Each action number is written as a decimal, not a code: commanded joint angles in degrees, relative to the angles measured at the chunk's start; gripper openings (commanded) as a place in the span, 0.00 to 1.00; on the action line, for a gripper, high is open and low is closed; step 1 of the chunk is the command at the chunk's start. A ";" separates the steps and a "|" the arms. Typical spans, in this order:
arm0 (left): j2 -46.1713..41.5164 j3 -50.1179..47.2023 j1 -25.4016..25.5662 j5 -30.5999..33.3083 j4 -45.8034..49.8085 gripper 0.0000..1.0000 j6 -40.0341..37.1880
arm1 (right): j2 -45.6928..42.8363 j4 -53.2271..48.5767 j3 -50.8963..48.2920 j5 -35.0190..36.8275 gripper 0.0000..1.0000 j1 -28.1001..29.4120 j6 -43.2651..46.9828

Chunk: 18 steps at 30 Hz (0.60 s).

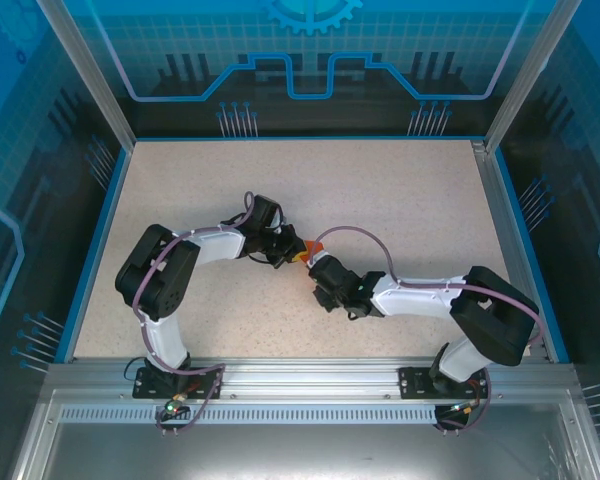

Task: Fold a paper plane with a square sheet of paper (pick it up from the middle)
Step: Fold the wing for the fifth time at the center of the table.

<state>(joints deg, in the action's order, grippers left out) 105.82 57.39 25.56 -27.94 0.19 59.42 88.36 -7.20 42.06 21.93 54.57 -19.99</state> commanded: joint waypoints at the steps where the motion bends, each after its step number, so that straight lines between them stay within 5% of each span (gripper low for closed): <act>1: 0.83 0.19 0.28 -1.54 1.01 0.01 -1.23 | -1.25 1.65 -0.57 -1.58 0.10 -0.69 -1.25; 7: 0.06 -0.59 0.28 -1.36 0.46 0.07 -0.79 | -0.82 3.12 -1.79 -5.27 0.06 -1.99 -2.31; 18: -6.57 -0.95 0.12 4.81 6.30 0.42 -3.02 | -1.70 12.79 -7.34 -23.86 0.07 -10.18 -5.39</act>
<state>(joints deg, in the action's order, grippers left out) 103.11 57.14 25.56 -25.85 3.07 57.78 87.99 0.75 36.40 6.48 46.63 -23.31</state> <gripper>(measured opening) 0.403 0.070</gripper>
